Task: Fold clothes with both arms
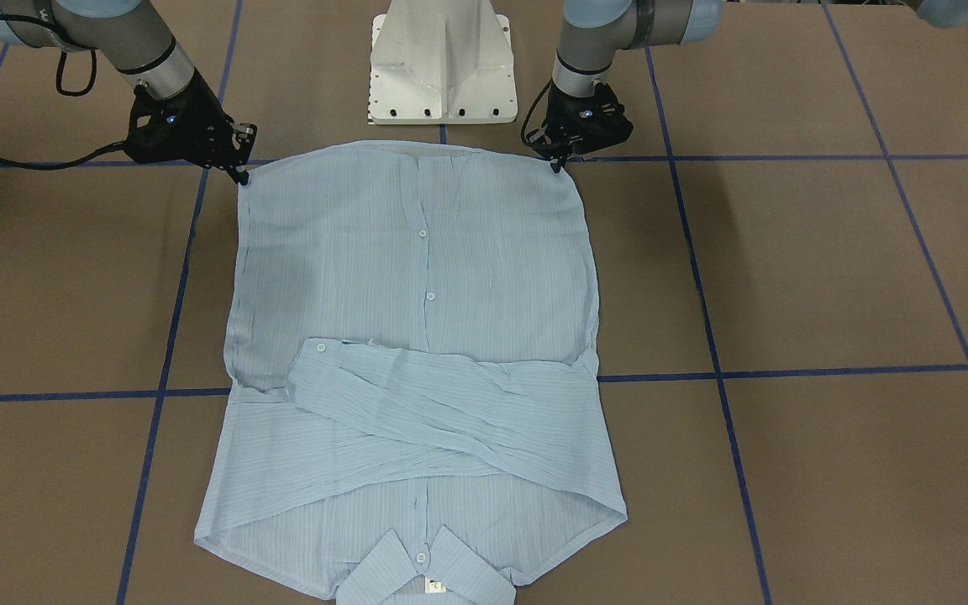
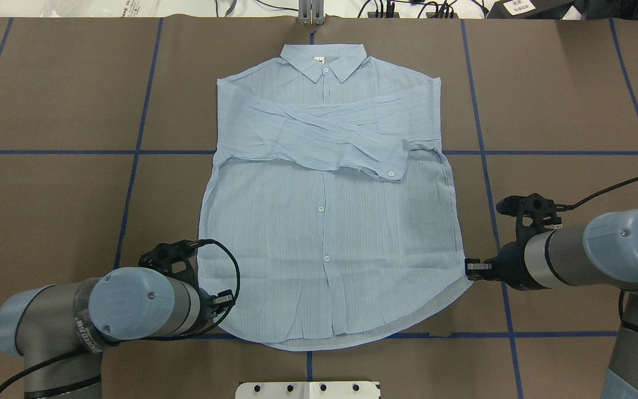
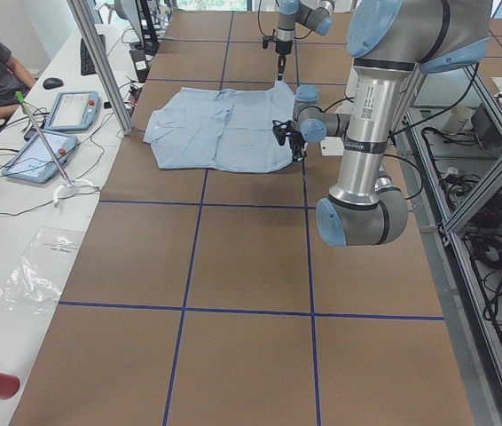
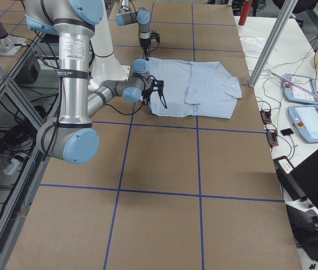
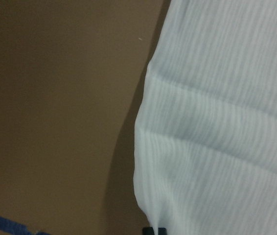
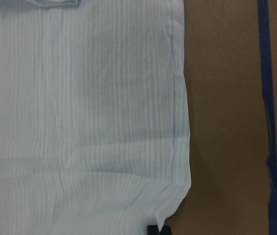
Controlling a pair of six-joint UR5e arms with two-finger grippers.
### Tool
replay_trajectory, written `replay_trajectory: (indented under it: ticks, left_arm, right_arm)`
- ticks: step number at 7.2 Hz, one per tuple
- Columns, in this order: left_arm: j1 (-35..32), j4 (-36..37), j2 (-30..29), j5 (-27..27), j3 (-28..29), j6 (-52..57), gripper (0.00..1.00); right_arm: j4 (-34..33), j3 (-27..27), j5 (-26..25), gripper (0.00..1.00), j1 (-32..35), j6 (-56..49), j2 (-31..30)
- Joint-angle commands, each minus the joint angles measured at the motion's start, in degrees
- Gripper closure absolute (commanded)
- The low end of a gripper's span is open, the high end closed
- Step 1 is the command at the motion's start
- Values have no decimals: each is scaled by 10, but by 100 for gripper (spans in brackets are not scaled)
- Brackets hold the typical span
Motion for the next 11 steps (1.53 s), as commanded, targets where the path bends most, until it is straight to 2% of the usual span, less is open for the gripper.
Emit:
replay_trajectory:
  ticks: [1,4,6,11]
  left_arm:
    - [-9,0,0,-1,-7,8,100]
    - [-11,-1,14,-2,-8,15,100]
    - [-11,-2,21,-2,-8,21,100]
    - [-10,-2,21,-4,-26,21,100]
  right_arm:
    - [0,-2,4,100,4,0,-1]
    - [0,-10,10,100,20,-6,-1]
    - [1,-10,35,100,42,-10,-1]
    - [1,-10,42,100,54,-10,0]
